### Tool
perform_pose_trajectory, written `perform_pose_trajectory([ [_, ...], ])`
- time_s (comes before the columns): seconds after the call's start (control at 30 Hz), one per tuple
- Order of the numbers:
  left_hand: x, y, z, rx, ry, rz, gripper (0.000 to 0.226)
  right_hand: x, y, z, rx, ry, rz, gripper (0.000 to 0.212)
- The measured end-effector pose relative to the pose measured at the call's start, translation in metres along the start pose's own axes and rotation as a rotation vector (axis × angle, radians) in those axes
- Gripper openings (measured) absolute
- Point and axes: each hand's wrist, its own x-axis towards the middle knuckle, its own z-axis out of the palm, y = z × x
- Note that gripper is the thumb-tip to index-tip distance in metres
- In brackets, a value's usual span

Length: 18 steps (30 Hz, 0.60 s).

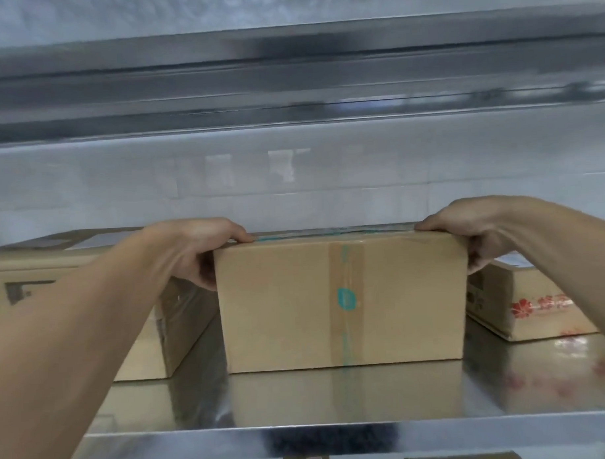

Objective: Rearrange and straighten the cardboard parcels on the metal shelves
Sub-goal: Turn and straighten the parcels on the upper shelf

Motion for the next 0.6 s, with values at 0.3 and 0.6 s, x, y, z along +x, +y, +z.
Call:
perform_pose_trajectory([
  [0.3,-0.009,-0.004,0.004,-0.111,0.024,0.049,0.019,-0.006,0.037,-0.006,0.527,-0.025,-0.050,0.046],
  [0.6,-0.011,-0.006,-0.003,-0.181,0.014,0.055,0.010,-0.017,0.081,0.017,0.451,-0.235,0.099,0.049],
])
